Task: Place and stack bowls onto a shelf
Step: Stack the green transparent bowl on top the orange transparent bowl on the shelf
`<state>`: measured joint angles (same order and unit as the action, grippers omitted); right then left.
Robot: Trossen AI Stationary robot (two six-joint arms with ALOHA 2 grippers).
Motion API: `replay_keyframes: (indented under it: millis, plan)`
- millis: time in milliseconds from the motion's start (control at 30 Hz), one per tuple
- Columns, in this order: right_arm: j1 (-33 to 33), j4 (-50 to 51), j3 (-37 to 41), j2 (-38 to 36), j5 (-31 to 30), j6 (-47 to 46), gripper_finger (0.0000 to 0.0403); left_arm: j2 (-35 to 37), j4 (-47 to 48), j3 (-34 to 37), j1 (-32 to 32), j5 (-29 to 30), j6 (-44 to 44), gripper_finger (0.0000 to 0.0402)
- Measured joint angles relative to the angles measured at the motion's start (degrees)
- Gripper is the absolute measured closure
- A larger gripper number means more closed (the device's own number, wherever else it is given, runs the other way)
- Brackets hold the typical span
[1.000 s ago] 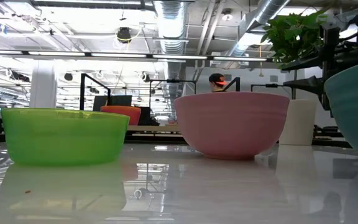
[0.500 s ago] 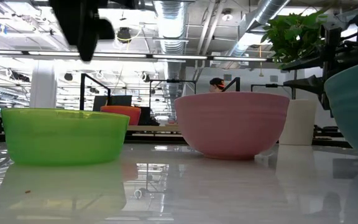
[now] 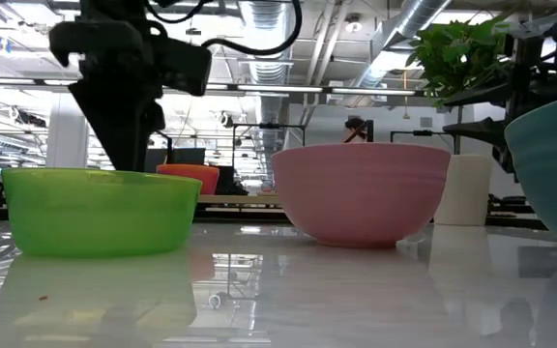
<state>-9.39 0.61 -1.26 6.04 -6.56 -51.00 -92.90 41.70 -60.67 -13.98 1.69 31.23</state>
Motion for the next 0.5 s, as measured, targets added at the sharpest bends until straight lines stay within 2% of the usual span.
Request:
replay_keyframes:
  millis: [133,267,367,500]
  plan:
    - [0.02,0.3,-0.02,0.0,1.23,-0.02,0.02,0.0,-4.75,2.32,-0.42,-2.24,0.67,0.0195]
    - [0.02,0.32,0.0,0.0,1.31,-0.02,0.02,0.0,-5.56,3.67,-0.44,-0.92,3.09,0.0201]
    - [0.02,0.34,-0.02,0.0,1.31,0.06,0.02,0.0,-6.6,4.72,-0.4,-0.98,3.56,0.0229]
    - [0.02,0.35,-0.02,-0.02,1.31,0.03,0.02,0.0,-6.37,5.58,-0.37,-0.91,4.47,0.0288]
